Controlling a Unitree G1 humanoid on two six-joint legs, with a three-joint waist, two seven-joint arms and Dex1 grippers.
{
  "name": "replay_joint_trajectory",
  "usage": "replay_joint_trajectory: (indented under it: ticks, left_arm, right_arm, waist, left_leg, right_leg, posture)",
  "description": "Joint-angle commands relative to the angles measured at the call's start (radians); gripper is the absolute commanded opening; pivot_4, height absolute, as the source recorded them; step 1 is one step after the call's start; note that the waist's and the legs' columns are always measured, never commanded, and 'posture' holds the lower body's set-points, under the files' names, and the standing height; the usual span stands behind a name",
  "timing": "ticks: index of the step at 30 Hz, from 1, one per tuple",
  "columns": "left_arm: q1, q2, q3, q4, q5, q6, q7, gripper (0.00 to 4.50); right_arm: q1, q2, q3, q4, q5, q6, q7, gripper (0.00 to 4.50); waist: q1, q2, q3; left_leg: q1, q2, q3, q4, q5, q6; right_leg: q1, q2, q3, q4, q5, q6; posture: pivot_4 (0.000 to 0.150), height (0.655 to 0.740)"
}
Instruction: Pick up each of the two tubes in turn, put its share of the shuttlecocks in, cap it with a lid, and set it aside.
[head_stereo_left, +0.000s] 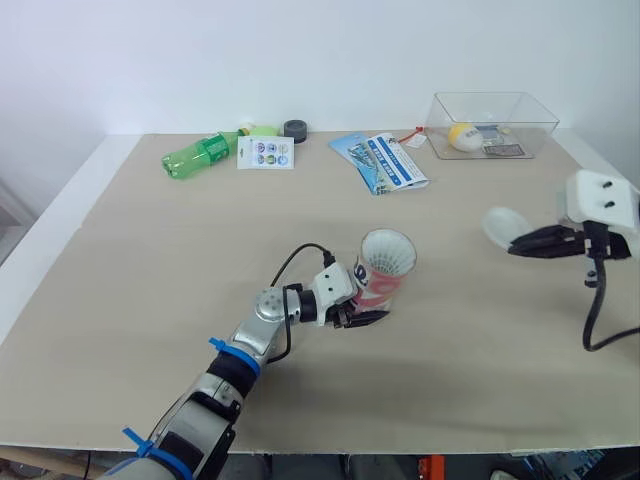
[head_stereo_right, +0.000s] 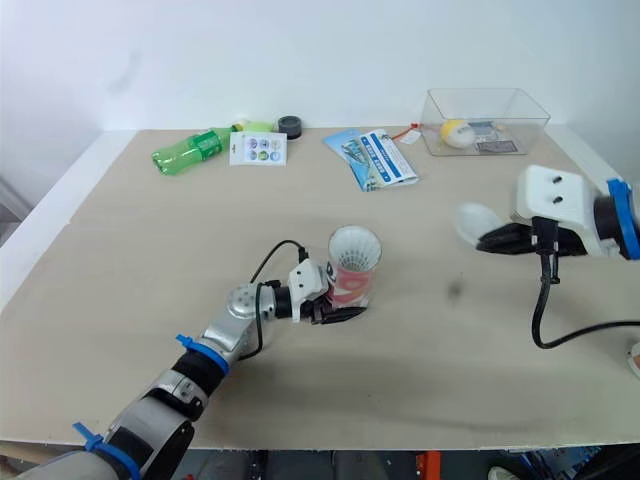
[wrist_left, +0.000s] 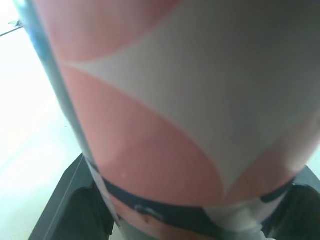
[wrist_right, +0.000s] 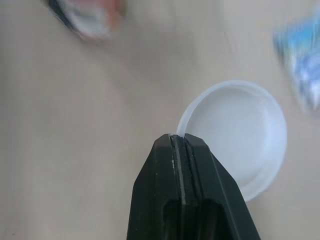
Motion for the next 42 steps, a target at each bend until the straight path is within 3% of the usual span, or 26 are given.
replay_joint_trajectory:
  ticks: [1,7,16,22,42]
  left_arm:
    - [-0.004,-0.002,0.010,0.044,0.004,0.022,0.003,2.97]
    - [0.006,-0.017,0.013,0.027,-0.022,0.075,-0.052,2.97]
    - [0.052,0.008,-0.017,-0.035,-0.013,0.161,-0.103,2.97]
    - [0.056,0.023,-0.025,-0.042,0.010,0.155,-0.079,2.97]
    - [0.061,0.021,-0.026,-0.054,0.004,0.173,-0.061,2.97]
  right_arm:
    - [-0.160,0.004,0.086,-0.079,0.058,-0.020,0.078,0.05]
    - [-0.407,0.105,0.312,-0.076,0.140,-0.119,0.083,0.05]
    - [-0.545,0.175,0.555,0.055,0.174,-0.309,0.083,0.05]
    - [-0.607,0.177,0.664,0.063,0.234,-0.336,0.083,0.05]
    - [-0.684,0.091,0.772,0.015,0.295,-0.268,0.083,0.05]
  waist:
    - [-0.006,0.000,0.000]
    - [-0.009,0.000,0.000]
    - [-0.007,-0.001,-0.001]
    - [-0.007,-0.001,-0.001]
    - [-0.007,-0.001,-0.001]
  left_leg:
    - [0.000,0.000,0.001,0.000,0.000,0.000]
    - [0.000,-0.001,0.000,-0.004,0.000,0.000]
    - [-0.003,-0.001,-0.002,-0.008,-0.003,-0.002]
    - [-0.003,-0.001,-0.004,-0.009,-0.003,-0.001]
    - [-0.002,-0.001,-0.004,-0.009,-0.003,-0.002]
  right_leg:
    - [-0.001,-0.001,0.000,0.000,0.000,0.000]
    - [-0.002,-0.001,0.000,0.000,-0.002,0.000]
    - [-0.003,-0.001,-0.001,0.000,-0.006,0.004]
    - [-0.003,-0.001,-0.003,0.000,-0.007,0.003]
    - [-0.002,-0.001,-0.003,0.000,-0.007,0.002]
  posture:
    - [0.150,0.7400]
    - [0.150,0.7400]
    - [0.150,0.7400]
    - [0.150,0.7400]
    - [0.150,0.7400]
